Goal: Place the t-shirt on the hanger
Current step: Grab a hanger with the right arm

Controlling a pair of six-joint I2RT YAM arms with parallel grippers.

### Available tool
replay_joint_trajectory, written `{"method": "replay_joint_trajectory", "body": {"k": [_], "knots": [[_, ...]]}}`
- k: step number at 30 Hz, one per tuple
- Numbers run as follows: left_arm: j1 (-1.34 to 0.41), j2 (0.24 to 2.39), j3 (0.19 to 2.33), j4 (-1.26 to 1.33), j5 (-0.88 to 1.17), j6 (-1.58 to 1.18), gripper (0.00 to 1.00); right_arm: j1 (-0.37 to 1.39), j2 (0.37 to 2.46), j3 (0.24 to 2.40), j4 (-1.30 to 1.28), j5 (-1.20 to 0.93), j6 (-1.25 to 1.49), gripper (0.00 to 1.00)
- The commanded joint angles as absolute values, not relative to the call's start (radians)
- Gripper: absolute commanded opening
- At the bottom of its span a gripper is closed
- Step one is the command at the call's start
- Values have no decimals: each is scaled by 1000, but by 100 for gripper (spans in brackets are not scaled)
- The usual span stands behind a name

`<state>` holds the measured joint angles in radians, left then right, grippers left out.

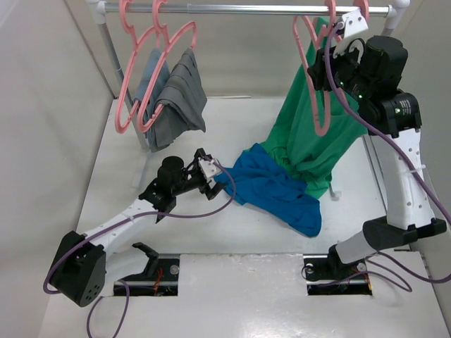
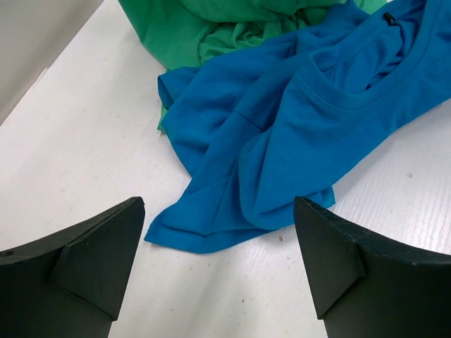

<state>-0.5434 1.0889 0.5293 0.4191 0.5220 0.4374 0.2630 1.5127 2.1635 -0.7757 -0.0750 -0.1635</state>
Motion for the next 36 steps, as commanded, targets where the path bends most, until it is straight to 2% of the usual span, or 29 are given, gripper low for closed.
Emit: {"method": "replay_joint_trajectory", "body": {"k": [1, 3, 4, 7, 8, 11, 16, 25, 30, 36], "knots": [[-546, 1054, 515, 479, 532, 439, 84, 258, 1499, 2116, -732, -67, -146, 49], [-546, 1054, 515, 479, 523, 439, 84, 258, 1490, 2100, -709, -93, -146, 41], [-546, 1054, 515, 479, 523, 439, 84, 258, 1489, 2091, -709, -94, -146, 32], [-546, 1054, 515, 479, 523, 439, 84, 258, 1480, 2080, -686, -120, -146, 19], [-546, 1054, 515, 479, 523, 439, 84, 258, 1471, 2069, -686, -129, -146, 12], [-546, 1054, 515, 469, 523, 439, 84, 258, 1442, 2040, -661, -140, -146, 0], [-546, 1063, 515, 469, 523, 439, 84, 258, 1405, 2029, -637, -216, -166, 0], [-546, 1063, 525, 469, 532, 439, 84, 258, 1365, 2005, -646, -514, -175, 0], [-546, 1063, 525, 469, 541, 463, 84, 278, 1296, 1867, -669, -571, -166, 0], [-555, 1002, 568, 497, 589, 532, 76, 310, 1165, 1570, -614, -669, -134, 0]]}}
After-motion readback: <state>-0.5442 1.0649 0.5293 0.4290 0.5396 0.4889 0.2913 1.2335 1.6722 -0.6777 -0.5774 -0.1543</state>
